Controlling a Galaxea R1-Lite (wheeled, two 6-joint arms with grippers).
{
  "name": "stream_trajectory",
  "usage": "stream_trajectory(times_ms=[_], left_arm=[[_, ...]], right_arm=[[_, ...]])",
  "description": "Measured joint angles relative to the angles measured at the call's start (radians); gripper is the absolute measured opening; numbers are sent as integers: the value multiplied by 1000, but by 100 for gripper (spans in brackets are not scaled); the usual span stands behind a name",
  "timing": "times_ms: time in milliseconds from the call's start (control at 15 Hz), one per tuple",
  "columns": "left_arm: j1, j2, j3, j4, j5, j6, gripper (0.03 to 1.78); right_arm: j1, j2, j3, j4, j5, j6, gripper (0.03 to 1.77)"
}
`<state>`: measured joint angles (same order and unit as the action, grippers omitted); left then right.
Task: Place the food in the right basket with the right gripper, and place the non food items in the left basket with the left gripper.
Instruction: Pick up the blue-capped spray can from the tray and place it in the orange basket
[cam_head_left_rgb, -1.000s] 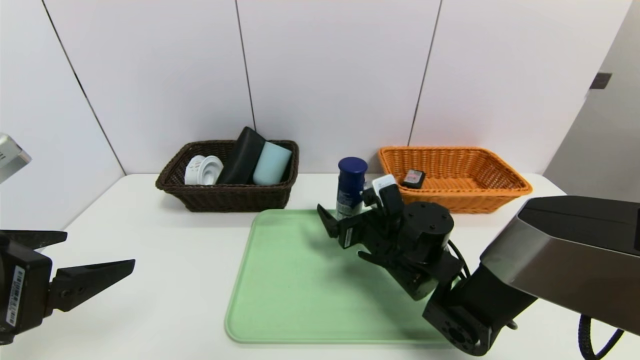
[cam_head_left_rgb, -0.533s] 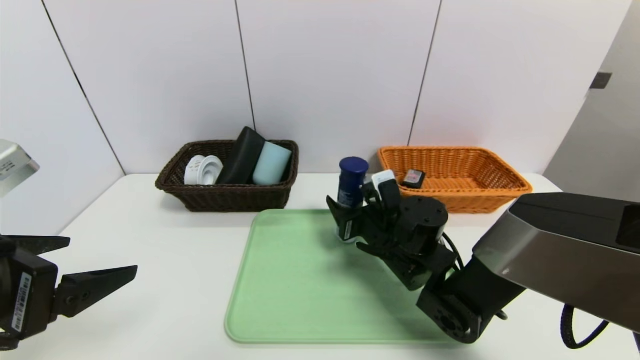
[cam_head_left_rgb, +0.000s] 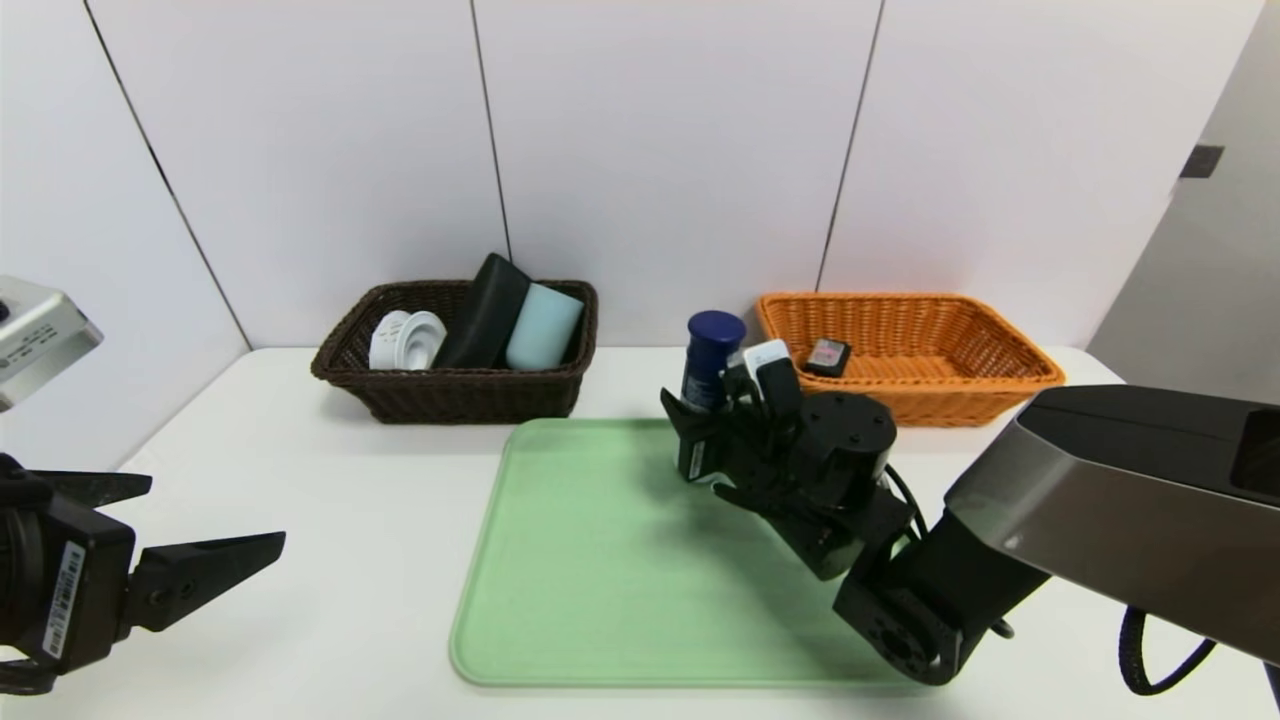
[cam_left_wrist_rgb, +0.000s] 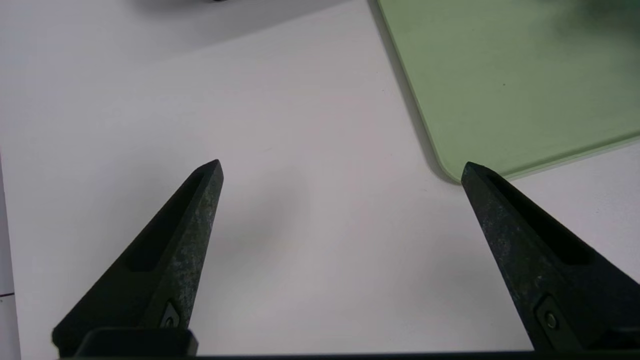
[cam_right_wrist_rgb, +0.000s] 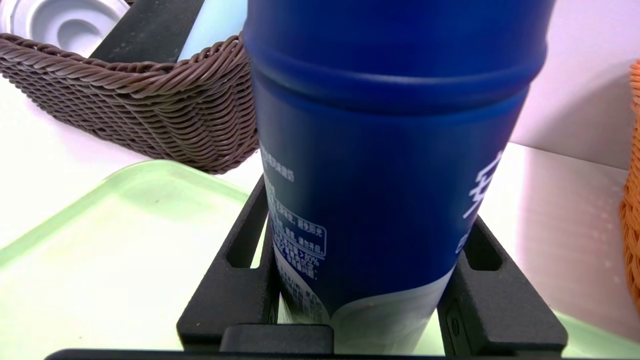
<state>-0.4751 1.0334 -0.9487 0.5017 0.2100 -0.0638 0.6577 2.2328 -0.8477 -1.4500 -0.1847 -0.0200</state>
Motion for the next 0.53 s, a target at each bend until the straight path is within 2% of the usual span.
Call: stream_trajectory(times_ms=[267, 400, 533], left_arm=[[-9, 7, 0, 0, 1, -1, 169], [-9, 10, 2, 0, 0, -1, 169], [-9, 13, 9, 0, 0, -1, 169]], right_arm=[[5, -20, -14, 17, -1, 0, 82], [6, -61, -43, 84, -1, 2, 82], [7, -130, -103, 206, 8, 4, 82]])
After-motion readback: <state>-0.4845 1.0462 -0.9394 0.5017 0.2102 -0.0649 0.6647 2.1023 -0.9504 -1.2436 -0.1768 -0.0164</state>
